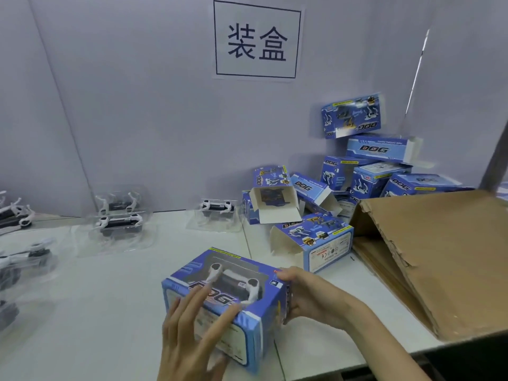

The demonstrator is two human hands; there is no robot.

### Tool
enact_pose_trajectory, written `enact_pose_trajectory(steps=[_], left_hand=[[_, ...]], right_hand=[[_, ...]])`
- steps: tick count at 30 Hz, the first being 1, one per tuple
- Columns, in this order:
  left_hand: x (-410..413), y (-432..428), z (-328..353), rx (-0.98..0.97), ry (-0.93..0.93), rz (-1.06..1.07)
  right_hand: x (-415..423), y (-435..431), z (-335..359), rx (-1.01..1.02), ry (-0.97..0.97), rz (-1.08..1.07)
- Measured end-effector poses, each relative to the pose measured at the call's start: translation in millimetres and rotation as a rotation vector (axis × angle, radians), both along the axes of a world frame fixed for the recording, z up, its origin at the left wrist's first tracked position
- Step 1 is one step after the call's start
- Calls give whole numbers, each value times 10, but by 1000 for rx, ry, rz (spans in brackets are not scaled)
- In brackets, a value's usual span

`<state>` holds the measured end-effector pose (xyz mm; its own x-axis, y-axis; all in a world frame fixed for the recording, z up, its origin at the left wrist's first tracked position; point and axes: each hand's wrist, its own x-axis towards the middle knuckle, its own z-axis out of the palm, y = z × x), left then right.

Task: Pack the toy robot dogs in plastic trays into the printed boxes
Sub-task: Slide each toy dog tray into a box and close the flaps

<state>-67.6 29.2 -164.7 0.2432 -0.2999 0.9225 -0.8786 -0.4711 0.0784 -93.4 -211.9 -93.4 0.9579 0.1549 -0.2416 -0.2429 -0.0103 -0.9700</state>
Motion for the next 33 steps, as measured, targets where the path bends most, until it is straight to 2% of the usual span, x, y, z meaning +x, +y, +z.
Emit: enact_pose_trajectory(steps=[2, 4, 7, 9, 12, 13, 15, 16, 18, 20, 21, 23, 26, 29, 33], left_hand=[[70, 11, 33, -57, 73, 14], [139, 21, 32, -97, 240, 34], [156, 27, -32, -26, 684, -115], [156, 6, -101, 170, 743, -82], [172, -40, -179, 361, 693, -20], [188, -37, -188, 369, 687, -15], [192, -37, -196, 375, 696, 15], [170, -46, -178, 388, 700, 13], [147, -49, -127, 388, 653, -12], [108, -53, -91, 407, 535, -20], [88, -55, -87, 444, 560, -36], [94, -47, -105, 424, 615, -41], [124, -42, -205, 384, 640, -7], [123, -21, -201, 355, 677, 33], [170, 257, -63, 153, 690, 178]], right_hand=[[-3, -34, 50, 58, -48, -86], [-7, -115, 166, 145, -125, -228], [-31, -359, 420, 316, -267, -482], [-45, -556, 567, 400, -375, -698], [-49, -888, 682, 548, -610, -1066], [-66, -995, 659, 482, -666, -1212], [-129, -1125, 497, 167, -660, -1425], [-150, -1156, 356, -1, -588, -1450], [-153, -1099, 32, -297, -459, -1361], [-107, -913, -217, -527, -494, -1228], [-56, -799, -295, -580, -524, -1162], [96, -576, -393, -641, -523, -1006], [389, -374, -451, -779, -377, -868], [555, -300, -554, -803, -285, -849], [573, -324, -670, -763, -326, -940]])
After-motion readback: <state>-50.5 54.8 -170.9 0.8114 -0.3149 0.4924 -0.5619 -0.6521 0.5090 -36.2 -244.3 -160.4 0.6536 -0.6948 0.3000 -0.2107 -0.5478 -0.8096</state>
